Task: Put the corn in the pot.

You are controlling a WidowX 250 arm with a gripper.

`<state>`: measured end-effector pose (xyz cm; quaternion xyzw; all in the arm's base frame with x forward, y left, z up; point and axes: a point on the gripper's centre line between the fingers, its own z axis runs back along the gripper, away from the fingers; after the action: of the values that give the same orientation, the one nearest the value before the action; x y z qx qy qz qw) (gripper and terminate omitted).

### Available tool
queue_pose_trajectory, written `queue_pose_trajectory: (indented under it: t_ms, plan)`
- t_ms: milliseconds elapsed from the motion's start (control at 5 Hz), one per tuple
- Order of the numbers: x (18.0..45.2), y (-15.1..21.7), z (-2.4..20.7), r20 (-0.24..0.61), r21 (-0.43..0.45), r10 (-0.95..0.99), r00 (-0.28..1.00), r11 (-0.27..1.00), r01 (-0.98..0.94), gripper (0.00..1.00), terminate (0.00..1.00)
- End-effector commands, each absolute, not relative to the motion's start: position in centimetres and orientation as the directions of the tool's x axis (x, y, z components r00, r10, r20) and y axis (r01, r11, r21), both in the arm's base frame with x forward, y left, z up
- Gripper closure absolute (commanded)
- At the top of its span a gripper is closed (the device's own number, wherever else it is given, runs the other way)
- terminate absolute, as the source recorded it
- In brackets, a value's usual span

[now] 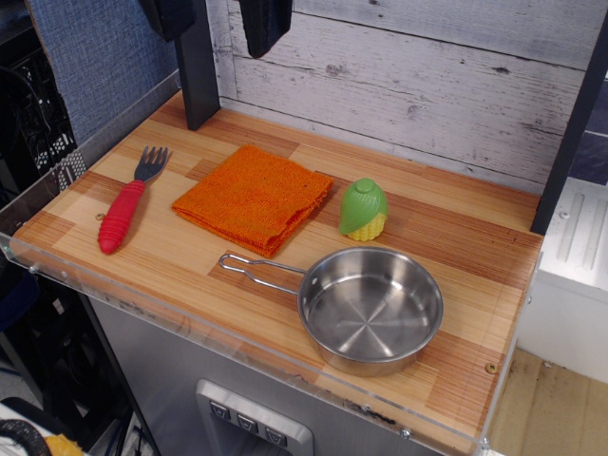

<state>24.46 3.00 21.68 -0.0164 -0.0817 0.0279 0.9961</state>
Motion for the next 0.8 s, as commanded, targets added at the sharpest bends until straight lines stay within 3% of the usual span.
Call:
queue_pose_trajectory:
  t_ms: [0,600]
  plan:
    - [24.5,3.0,21.7,0.162,-0.037,0.058,0.985,0.998,-0.053,0.0,0.0]
    - [31.9,3.2,19.2,0.208,-0.014,0.128,0.97,0.992,-0.128,0.0,0.0]
